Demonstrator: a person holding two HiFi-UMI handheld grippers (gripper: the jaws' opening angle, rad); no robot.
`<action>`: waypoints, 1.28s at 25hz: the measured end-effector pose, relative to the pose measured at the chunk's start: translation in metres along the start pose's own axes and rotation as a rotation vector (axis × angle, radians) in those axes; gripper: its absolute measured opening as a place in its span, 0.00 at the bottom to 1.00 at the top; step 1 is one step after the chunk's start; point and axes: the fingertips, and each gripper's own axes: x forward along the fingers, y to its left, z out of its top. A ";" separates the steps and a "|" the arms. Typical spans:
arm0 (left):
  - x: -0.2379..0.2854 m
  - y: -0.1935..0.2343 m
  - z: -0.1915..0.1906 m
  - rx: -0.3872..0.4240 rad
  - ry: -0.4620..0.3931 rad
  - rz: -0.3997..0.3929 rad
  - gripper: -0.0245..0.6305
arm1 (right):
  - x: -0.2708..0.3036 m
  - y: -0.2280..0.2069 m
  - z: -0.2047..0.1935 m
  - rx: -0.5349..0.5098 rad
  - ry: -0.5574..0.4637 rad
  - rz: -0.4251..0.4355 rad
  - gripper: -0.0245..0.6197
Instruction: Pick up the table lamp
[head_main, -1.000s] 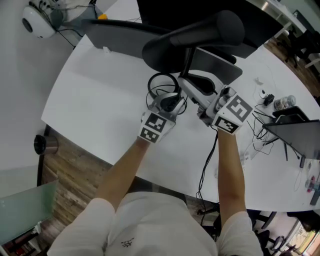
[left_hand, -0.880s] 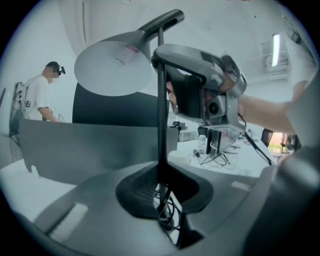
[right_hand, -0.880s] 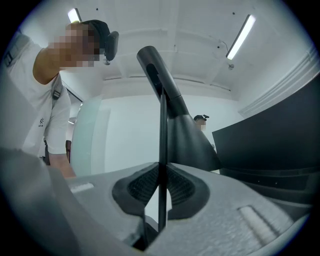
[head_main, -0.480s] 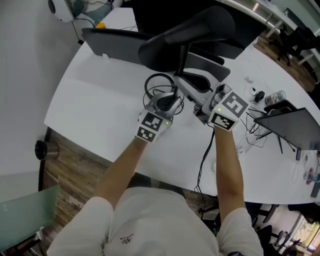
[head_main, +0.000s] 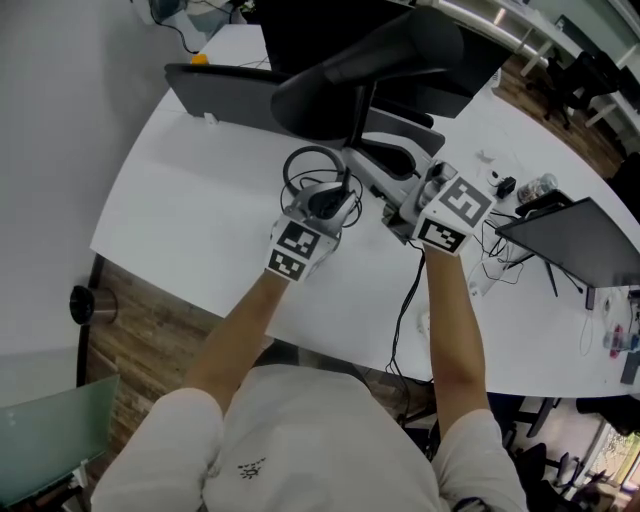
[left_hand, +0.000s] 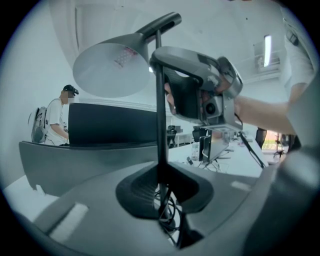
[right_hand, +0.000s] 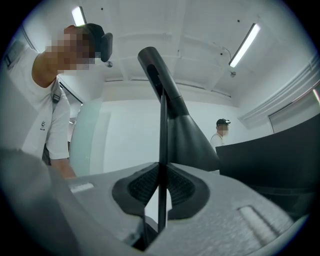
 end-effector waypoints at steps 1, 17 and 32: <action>-0.001 -0.001 0.002 0.002 -0.001 -0.002 0.11 | -0.001 0.001 0.002 0.000 -0.002 -0.001 0.10; -0.016 -0.011 0.047 0.028 -0.015 -0.027 0.11 | -0.004 0.009 0.048 0.000 -0.030 0.015 0.10; -0.019 -0.006 0.062 0.051 -0.015 -0.035 0.12 | 0.002 0.007 0.059 0.002 -0.018 0.031 0.10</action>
